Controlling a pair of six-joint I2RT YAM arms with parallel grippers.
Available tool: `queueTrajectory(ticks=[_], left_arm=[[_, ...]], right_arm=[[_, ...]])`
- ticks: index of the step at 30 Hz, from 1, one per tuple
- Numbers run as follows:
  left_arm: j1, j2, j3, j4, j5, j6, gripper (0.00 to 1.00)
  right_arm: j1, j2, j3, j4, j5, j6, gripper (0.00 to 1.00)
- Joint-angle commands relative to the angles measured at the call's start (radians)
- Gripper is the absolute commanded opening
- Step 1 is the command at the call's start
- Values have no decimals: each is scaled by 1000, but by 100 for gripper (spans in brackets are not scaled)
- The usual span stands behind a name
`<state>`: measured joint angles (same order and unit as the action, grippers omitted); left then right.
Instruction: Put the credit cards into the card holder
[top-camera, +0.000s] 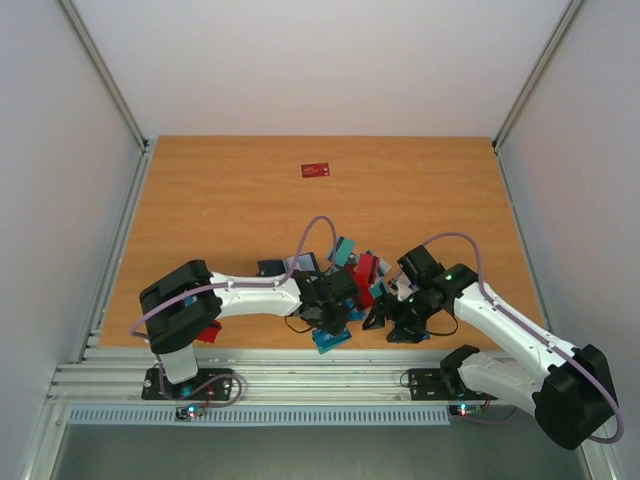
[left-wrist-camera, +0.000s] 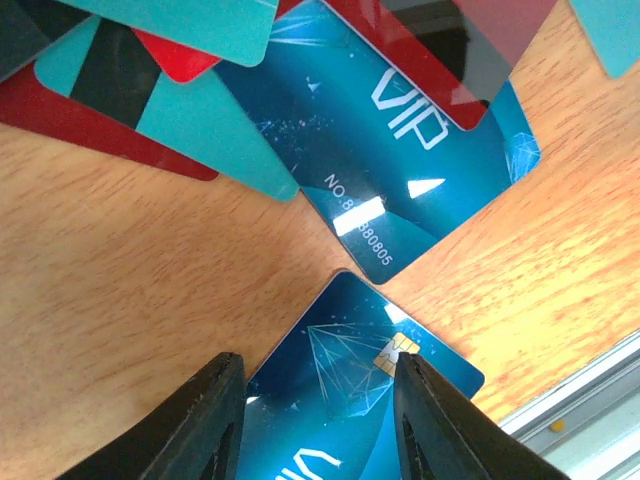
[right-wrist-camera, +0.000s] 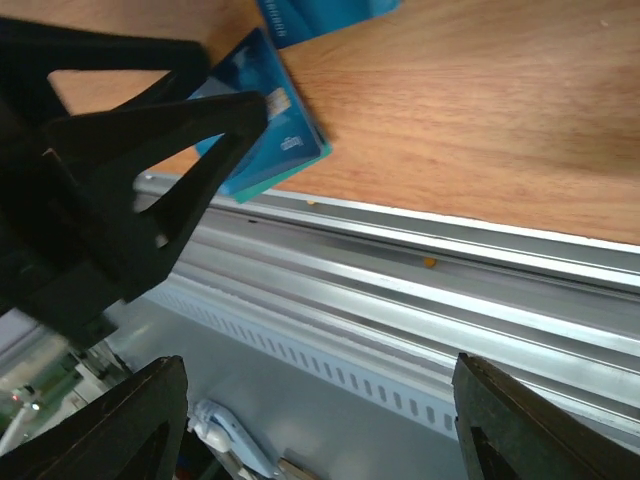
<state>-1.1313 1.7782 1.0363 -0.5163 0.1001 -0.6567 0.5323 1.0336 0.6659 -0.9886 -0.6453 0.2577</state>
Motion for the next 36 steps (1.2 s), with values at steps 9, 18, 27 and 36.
queueTrajectory(ticks=[9, 18, 27, 36], left_arm=[[-4, -101, -72, -138, -32, -66, 44], [13, -212, -183, -41, 54, -9, 45], [16, -235, -149, -6, 62, 47, 38], [47, -206, -179, 132, 181, 30, 21]], right_arm=[[43, 7, -168, 337, -55, 309, 74], [179, 69, -241, 591, 7, 489, 73], [298, 176, -222, 672, 64, 535, 72], [334, 190, -317, 841, 64, 553, 69]])
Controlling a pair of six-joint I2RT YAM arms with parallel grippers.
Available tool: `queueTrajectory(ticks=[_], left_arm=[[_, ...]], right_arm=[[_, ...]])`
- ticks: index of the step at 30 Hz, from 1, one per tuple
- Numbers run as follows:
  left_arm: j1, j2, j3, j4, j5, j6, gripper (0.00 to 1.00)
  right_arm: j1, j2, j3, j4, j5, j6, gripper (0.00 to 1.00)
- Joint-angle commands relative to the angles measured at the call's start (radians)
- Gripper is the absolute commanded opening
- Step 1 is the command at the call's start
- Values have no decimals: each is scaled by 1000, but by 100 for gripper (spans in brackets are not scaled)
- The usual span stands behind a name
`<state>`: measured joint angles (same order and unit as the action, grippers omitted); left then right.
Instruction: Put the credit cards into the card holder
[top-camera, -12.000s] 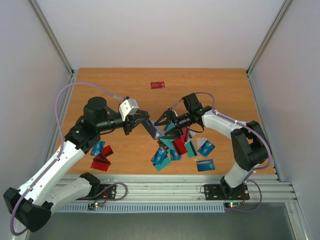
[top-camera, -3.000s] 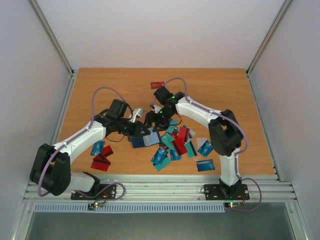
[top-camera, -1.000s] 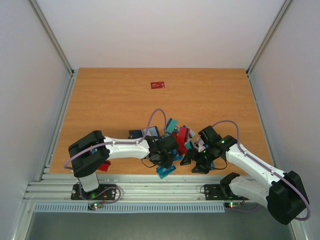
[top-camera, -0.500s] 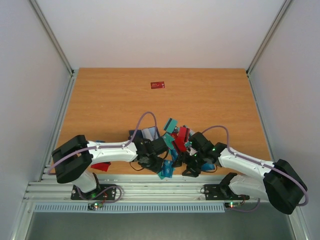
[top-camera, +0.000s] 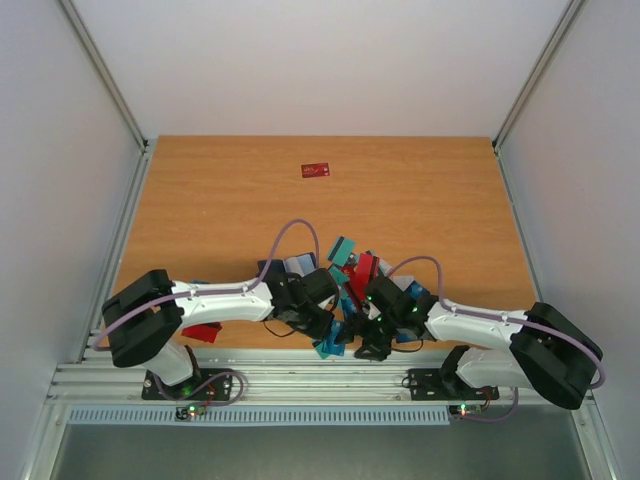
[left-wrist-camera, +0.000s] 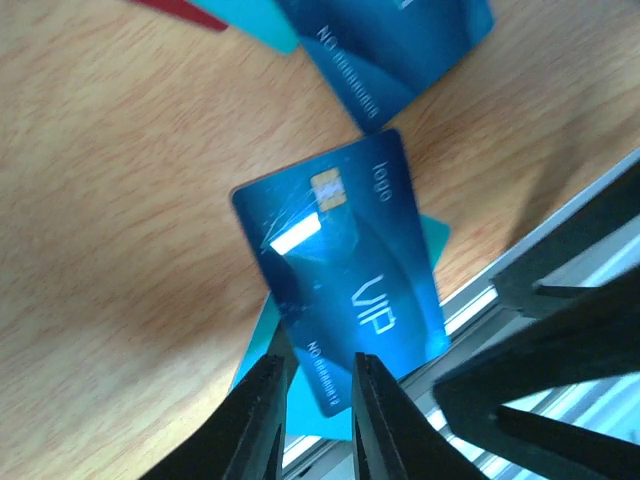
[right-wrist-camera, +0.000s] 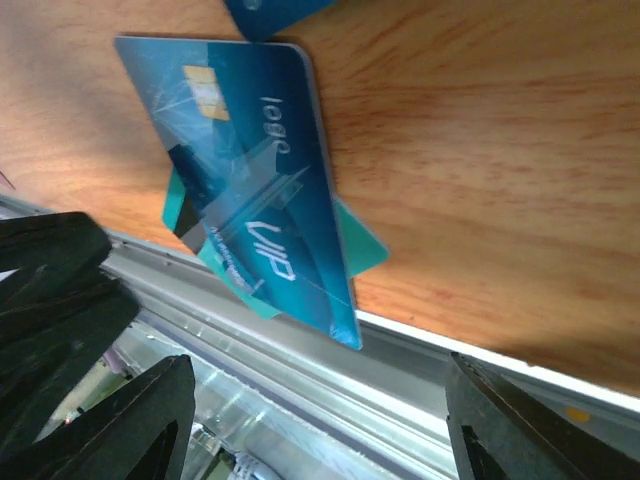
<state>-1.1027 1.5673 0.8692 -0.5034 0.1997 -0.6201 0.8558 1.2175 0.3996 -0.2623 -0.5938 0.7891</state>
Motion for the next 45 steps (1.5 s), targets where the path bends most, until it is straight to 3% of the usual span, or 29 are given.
queueTrajectory(ticks=[1, 21, 36, 45], left_arm=[[23, 12, -13, 134, 94, -8, 21], [41, 144, -49, 195, 161, -13, 15], [41, 153, -95, 247, 180, -51, 15], [41, 141, -101, 252, 184, -60, 15]], right_arm=[[11, 8, -69, 143, 8, 27, 69], [13, 126, -139, 382, -44, 31, 60], [14, 170, -164, 458, -55, 47, 36], [14, 176, -158, 436, -44, 43, 13]])
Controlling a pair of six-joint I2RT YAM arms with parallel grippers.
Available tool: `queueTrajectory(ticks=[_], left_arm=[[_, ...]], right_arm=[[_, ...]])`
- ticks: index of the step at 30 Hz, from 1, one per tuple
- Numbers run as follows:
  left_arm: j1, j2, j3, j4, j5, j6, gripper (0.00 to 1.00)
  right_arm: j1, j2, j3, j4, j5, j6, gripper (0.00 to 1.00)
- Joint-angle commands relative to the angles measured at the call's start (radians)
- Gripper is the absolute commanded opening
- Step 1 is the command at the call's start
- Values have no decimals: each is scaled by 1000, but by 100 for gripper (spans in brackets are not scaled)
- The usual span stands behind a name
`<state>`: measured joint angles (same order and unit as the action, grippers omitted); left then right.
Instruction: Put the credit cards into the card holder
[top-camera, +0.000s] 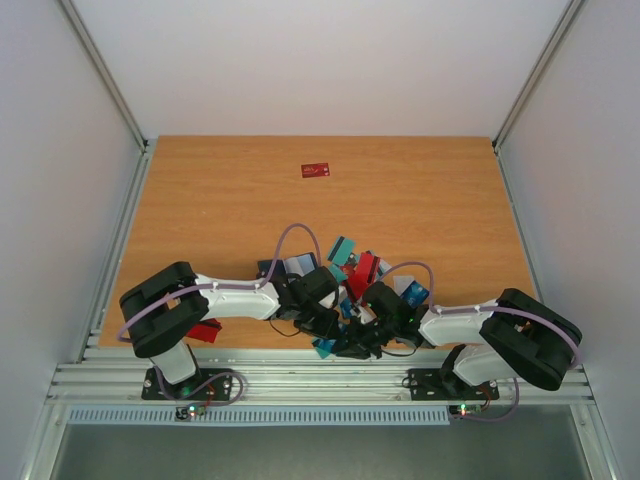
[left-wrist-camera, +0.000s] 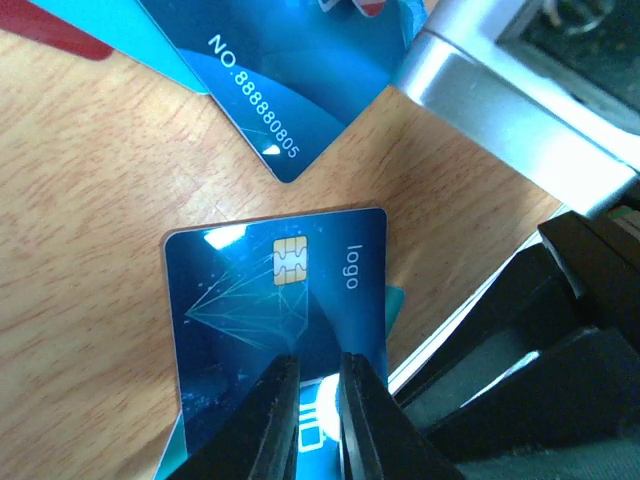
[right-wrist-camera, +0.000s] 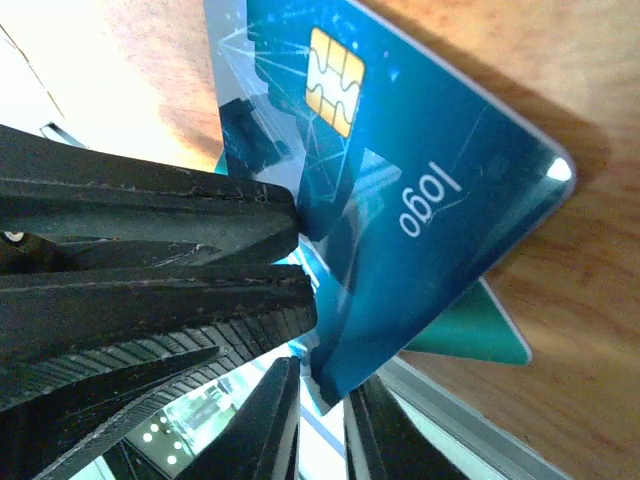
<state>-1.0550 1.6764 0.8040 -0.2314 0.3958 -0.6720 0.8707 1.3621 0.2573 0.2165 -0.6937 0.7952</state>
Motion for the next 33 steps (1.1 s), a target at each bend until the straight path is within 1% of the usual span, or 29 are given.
queueTrajectory(ticks=[1, 6, 8, 11, 13, 16, 19, 24, 26, 29, 33], left_arm=[[-7, 29, -37, -20, -12, -9, 15], [-7, 6, -35, -32, -17, -16, 15], [-6, -20, -27, -58, -33, -18, 16], [-4, -88, 5, -125, -74, -8, 21], [3, -148, 36, -186, -103, 6, 25], [24, -230, 73, -270, -144, 33, 33], [57, -324, 102, -370, -178, 65, 40], [138, -515, 129, -506, -180, 126, 54], [195, -587, 132, -540, -110, 153, 55], [276, -684, 135, -544, 61, 200, 55], [333, -767, 148, -543, 221, 236, 55]], right_arm=[[-1, 34, -16, -44, 56, 38, 11], [-1, 34, -16, -63, 60, 39, 2], [-1, 29, -14, -73, 57, 41, 1], [-2, -4, 5, -120, 45, 30, 1], [-1, -44, 39, -194, 43, -7, 1], [-1, -107, 120, -379, 51, -87, 1], [-1, -158, 228, -585, 63, -186, 1], [-5, -199, 425, -835, 70, -370, 1], [-8, -205, 493, -906, 57, -468, 1], [-18, -218, 581, -984, 3, -589, 1], [-30, -240, 696, -1040, -96, -713, 1]])
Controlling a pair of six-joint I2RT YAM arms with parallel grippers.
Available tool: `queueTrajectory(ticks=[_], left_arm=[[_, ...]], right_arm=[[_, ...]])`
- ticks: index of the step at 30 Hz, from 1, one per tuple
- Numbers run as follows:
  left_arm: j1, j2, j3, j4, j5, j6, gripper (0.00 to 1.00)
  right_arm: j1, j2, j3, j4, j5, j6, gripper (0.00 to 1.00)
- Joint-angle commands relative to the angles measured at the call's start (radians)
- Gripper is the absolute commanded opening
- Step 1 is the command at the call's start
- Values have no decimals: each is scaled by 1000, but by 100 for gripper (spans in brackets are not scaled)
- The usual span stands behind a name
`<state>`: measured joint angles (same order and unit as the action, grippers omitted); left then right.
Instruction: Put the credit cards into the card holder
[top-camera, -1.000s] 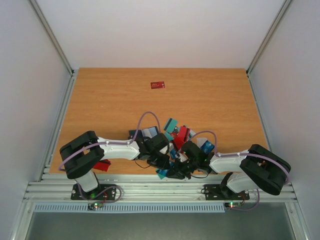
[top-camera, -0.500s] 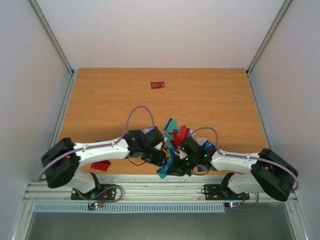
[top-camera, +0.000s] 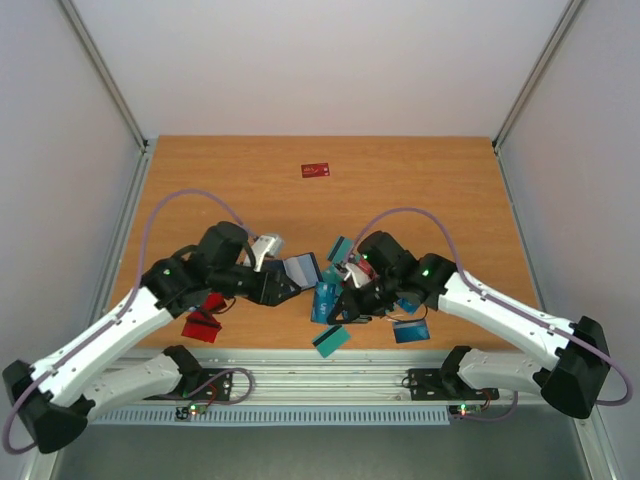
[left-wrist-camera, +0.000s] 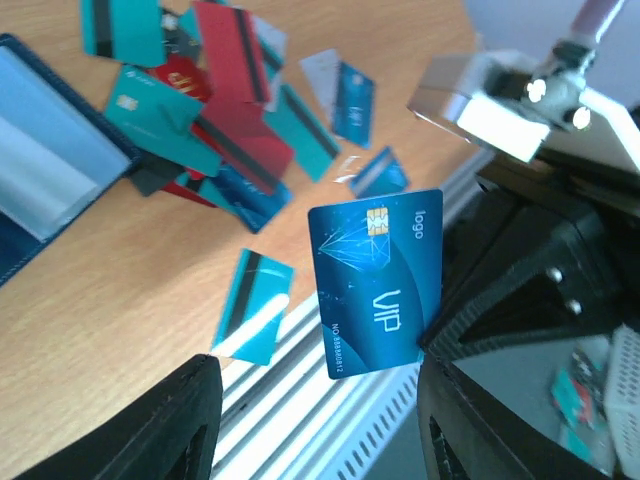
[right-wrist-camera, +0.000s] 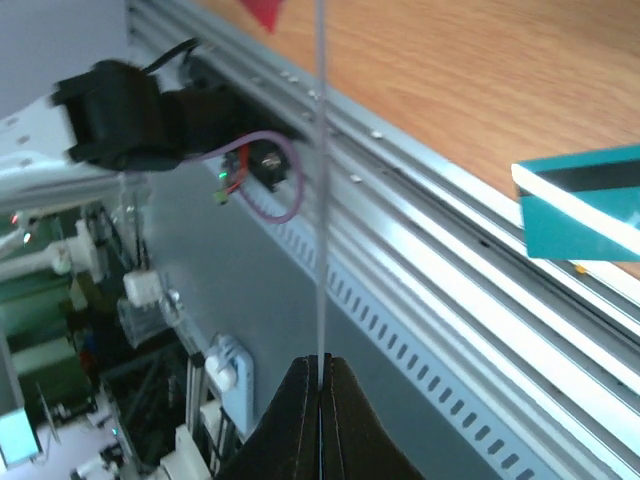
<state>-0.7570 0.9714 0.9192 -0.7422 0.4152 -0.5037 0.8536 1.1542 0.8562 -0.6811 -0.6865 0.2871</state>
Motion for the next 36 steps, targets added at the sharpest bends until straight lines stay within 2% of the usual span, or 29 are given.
queueTrajectory(ticks=[1, 6, 14, 18, 28, 33, 36], left_arm=[[42, -72, 36, -32, 229, 66, 56], [90, -130, 26, 69, 340, -15, 55], [124, -168, 4, 314, 431, -216, 52], [125, -160, 7, 327, 436, -250, 44], [125, -149, 3, 379, 483, -285, 39], [125, -129, -25, 466, 517, -330, 28], [126, -114, -31, 507, 532, -356, 11]], right_arm=[[-15, -33, 124, -156, -125, -230, 1], [-33, -23, 235, -199, -237, -319, 1], [-72, -13, 316, -151, -381, -313, 1], [-91, -7, 351, -144, -418, -313, 1], [-109, 21, 403, -136, -475, -316, 1], [-112, 38, 416, -131, -483, -320, 1], [-114, 47, 424, -130, -481, -324, 1]])
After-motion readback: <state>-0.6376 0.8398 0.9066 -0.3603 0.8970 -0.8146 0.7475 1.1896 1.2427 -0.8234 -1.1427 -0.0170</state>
